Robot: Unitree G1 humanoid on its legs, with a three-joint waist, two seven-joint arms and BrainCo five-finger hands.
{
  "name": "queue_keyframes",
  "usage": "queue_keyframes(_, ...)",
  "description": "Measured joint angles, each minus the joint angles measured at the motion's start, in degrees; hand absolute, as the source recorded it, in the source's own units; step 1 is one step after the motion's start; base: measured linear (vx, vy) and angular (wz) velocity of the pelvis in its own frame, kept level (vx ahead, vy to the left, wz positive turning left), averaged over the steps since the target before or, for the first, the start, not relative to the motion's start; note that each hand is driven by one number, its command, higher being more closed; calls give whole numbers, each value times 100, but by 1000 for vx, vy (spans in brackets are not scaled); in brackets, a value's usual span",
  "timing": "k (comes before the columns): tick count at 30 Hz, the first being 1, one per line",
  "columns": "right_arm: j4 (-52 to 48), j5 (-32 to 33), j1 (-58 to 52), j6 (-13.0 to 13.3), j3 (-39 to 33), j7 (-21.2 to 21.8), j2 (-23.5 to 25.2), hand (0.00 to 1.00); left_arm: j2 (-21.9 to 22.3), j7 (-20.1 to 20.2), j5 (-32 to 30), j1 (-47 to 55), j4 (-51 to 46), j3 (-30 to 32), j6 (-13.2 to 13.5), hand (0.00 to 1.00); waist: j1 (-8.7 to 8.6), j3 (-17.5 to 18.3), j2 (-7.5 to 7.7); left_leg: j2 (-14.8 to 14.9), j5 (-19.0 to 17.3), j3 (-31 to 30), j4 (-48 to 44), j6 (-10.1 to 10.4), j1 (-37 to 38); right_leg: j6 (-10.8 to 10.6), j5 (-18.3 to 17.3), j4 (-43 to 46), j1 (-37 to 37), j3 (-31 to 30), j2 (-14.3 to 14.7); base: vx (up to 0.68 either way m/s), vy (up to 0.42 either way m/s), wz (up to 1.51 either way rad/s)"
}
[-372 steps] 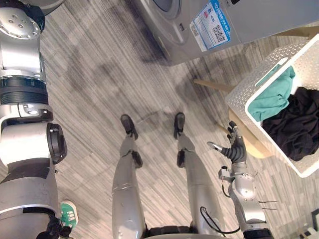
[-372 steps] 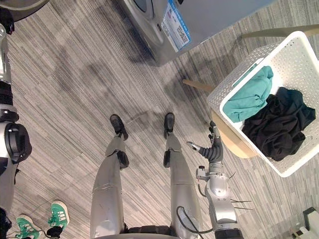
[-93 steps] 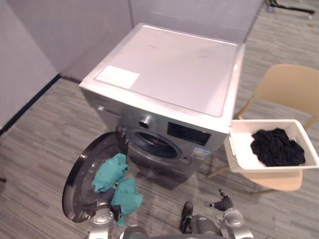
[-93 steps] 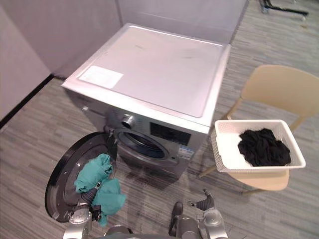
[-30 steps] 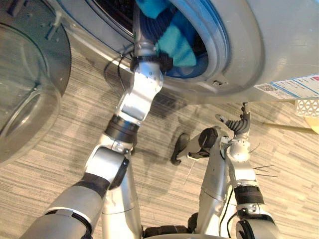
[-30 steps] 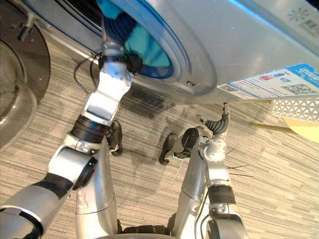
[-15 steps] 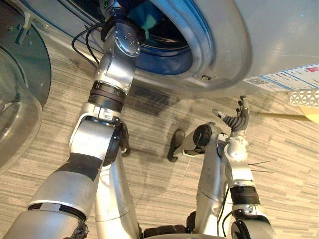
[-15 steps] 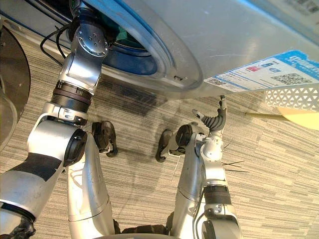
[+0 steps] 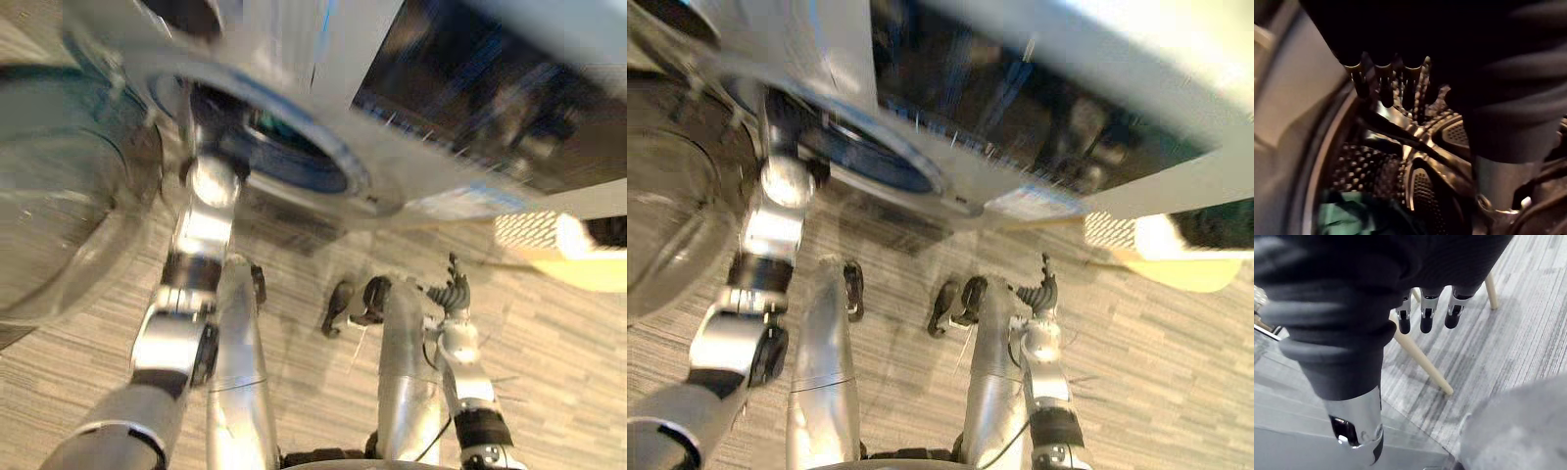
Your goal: Pick up the laundry basket with both hands and put the clothes into the washing machine.
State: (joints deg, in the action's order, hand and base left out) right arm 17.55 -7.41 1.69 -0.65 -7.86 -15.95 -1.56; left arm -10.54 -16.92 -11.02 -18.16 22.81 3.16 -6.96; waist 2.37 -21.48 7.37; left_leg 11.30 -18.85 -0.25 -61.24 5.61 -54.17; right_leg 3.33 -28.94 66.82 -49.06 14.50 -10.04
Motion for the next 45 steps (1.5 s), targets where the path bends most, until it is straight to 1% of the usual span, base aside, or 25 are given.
queue_keyframes(3, 414, -6, -188, -139, 2, 108, 4, 0, 532, 262, 409, 1398, 80, -33, 95, 0, 21, 200, -167, 22, 211, 295, 1151, -23, 1293, -144, 328, -1153, 1149, -25, 157, 149, 26, -19)
queue_keyframes(5, 753, -5, -407, -228, -4, 133, 4, 0, 767, 481, 529, 2077, 546, -6, 160, 0, 11, 547, -320, 64, 445, 629, 2068, -56, 2209, -256, 670, -2089, 1900, -127, 321, 177, 78, -41)
queue_keyframes(10, 1510, -6, -775, -242, -133, 209, 5, 0, 922, 699, 451, 2449, 1682, 501, 227, 0, -18, 1229, -611, 71, 867, 1217, 3690, -27, 3781, -439, 1267, -3767, 3158, -287, 537, 176, 75, -41)
queue_keyframes(14, 2094, -5, -802, -232, -402, 229, -13, 0, 874, 752, 309, 2396, 2169, 650, 326, 0, -52, 1719, -774, -7, 1186, 1610, 4711, 20, 4586, -444, 1721, -4727, 3735, -418, 641, 179, 64, -41)
queue_keyframes(16, 2490, -2, -688, -220, -508, 232, -98, 0, 848, 822, 215, 2318, 2377, 648, 380, 0, -148, 1781, -837, -49, 1337, 1770, 5154, 37, 4970, -478, 1922, -5141, 4027, -553, 721, 135, 50, -37)
queue_keyframes(20, 3144, 0, -465, -204, -780, 238, -237, 0, 759, 834, 42, 2158, 2657, 635, 393, 0, -163, 1823, -873, -85, 1395, 2140, 5531, 55, 5475, -514, 2355, -5923, 4459, -1047, 926, 86, 59, -61)
queue_keyframes(24, 3399, 4, -261, -208, -831, 241, -373, 0, 638, 858, -97, 2189, 2803, 622, 395, 0, -162, 1800, -893, -93, 1392, 2740, 5524, 56, 5729, -564, 2773, -6312, 4426, -1869, 1079, 9, 24, -117)
queue_keyframes(25, 3480, 3, -104, -212, -778, 239, -396, 0, 572, 856, -99, 2193, 2856, 592, 398, 0, -160, 1789, -912, -46, 1387, 3060, 5484, 55, 5767, -594, 3063, -6441, 4290, -2036, 1156, -113, -45, -206)
queue_keyframes(26, 3535, 4, 87, -216, -676, 234, -379, 0, 513, 849, -108, 2224, 2851, 584, 419, 0, -137, 1761, -883, 60, 1360, 3413, 5410, 22, 5804, -552, 3247, -6651, 4161, -1683, 1193, -129, -87, -213)
queue_keyframes(27, 3538, 3, 195, -216, -632, 237, -355, 0, 450, 847, -123, 2238, 2879, 574, 461, 0, -145, 1658, -886, 110, 1293, 3686, 5334, 13, 5888, -166, 2966, -6635, 4124, -975, 1055, -120, -117, -185)
queue_keyframes(29, 3579, 3, 266, -216, -530, 219, -406, 0, 427, 860, -266, 2240, 2911, 392, 503, 0, -128, 1561, -1068, 383, 1006, 4382, 5233, 219, 6210, 129, 2468, -5879, 3979, 1400, 565, -56, -73, -178)
queue_keyframes(31, 3675, 1, 287, -216, -390, 218, -386, 0, 348, 898, -387, 2296, 3011, 304, 501, 0, -135, 1552, -1084, 511, 870, 4787, 5058, 344, 6376, 146, 2437, -5458, 3974, 2382, 305, 31, -116, -170)
queue_keyframes(32, 3695, 0, 291, -216, -332, 213, -383, 0, 347, 926, -464, 2331, 3098, 270, 490, 0, -133, 1565, -1014, 611, 845, 5071, 4888, 376, 6515, 92, 2299, -5182, 3966, 2642, 210, 96, -272, -194)
queue_keyframes(33, 3745, -3, 283, -219, -292, 207, -428, 0, 270, 933, -563, 2320, 3145, 85, 485, 0, -149, 1539, -1035, 906, 724, 5157, 4338, 418, 6529, 42, 2229, -5046, 3866, 2399, 342, 128, -344, -173)
queue_keyframes(34, 3774, -4, 272, -220, -282, 203, -459, 0, 271, 941, -585, 2296, 3158, 33, 486, 0, -146, 1513, -1073, 1154, 677, 5144, 3903, 377, 6499, 76, 2204, -5062, 3865, 2223, 484, 122, -326, -169)
queue_keyframes(35, 3796, -4, 227, -240, -274, 185, -521, 0, 321, 944, -640, 2287, 3178, -47, 486, 0, -134, 1477, -1138, 1681, 730, 4980, 2834, 17, 6356, 137, 2170, -5169, 3926, 1905, 804, 98, -251, -153)
queue_keyframes(36, 3798, -5, 223, -252, -240, 149, -572, 0, 380, 946, -661, 2295, 3184, -59, 487, 0, -131, 1425, -1215, 2065, 902, 4677, 1976, -745, 6126, 168, 2157, -5294, 4034, 1667, 1039, 82, -221, -189)
queue_keyframes(37, 3796, -11, 245, -290, -203, 97, -612, 0, 461, 952, -667, 2294, 3187, -71, 496, 0, -153, 1345, -1213, 2085, 617, 3840, 1136, -956, 5654, 280, 2218, -5422, 4105, 1269, 1279, 78, -146, -157)
queue_keyframes(38, 3798, -11, 269, -318, -199, 90, -661, 0, 507, 952, -668, 2275, 3187, -72, 499, 0, -139, 1327, -1250, 1826, 481, 3288, 947, -755, 5388, 317, 2240, -5476, 4138, 1053, 1362, 157, -103, -182)
queue_keyframes(39, 3831, -12, 329, -328, -193, 85, -740, 0, 558, 950, -662, 2252, 3178, -105, 508, 0, -97, 1256, -1280, 1094, 265, 2293, 908, -468, 4929, 366, 2273, -5588, 4238, 692, 1464, 162, -30, -191)
queue_keyframes(40, 3955, -14, 344, -328, -192, 65, -789, 0, 563, 935, -652, 2254, 3160, -124, 505, 0, 21, 1224, -1269, 460, 149, 1621, 1164, -372, 4604, 288, 2346, -5726, 4362, 451, 1530, 226, -9, -206)
queue_keyframes(42, 4008, -13, 337, -341, -199, 6, -803, 0, 594, 931, -647, 2287, 3071, -164, 509, 0, 119, 1156, -1278, -61, 136, 1234, 1659, -395, 4248, 183, 2411, -5933, 4558, 118, 1661, 218, 11, -150)
queue_keyframes(43, 4003, -13, 358, -349, -208, -32, -805, 0, 616, 928, -587, 2253, 3049, -160, 514, 0, 196, 1089, -1380, -430, 167, 928, 2388, -356, 3950, 157, 2428, -6121, 4749, -138, 1732, 217, 30, -123)
queue_keyframes(44, 4003, -13, 365, -351, -204, -36, -818, 0, 633, 926, -544, 2265, 3049, -144, 512, 0, 216, 1064, -1363, -583, 283, 853, 2962, -227, 3834, 141, 2438, -6252, 4805, -233, 1751, 215, 42, -115)
queue_keyframes(45, 4003, -14, 368, -353, -190, -35, -807, 0, 642, 925, -529, 2269, 3047, -138, 512, 0, 247, 1052, -1386, -631, 414, 904, 3314, -225, 3743, 144, 2437, -6357, 4878, -266, 1754, 255, 71, -98)
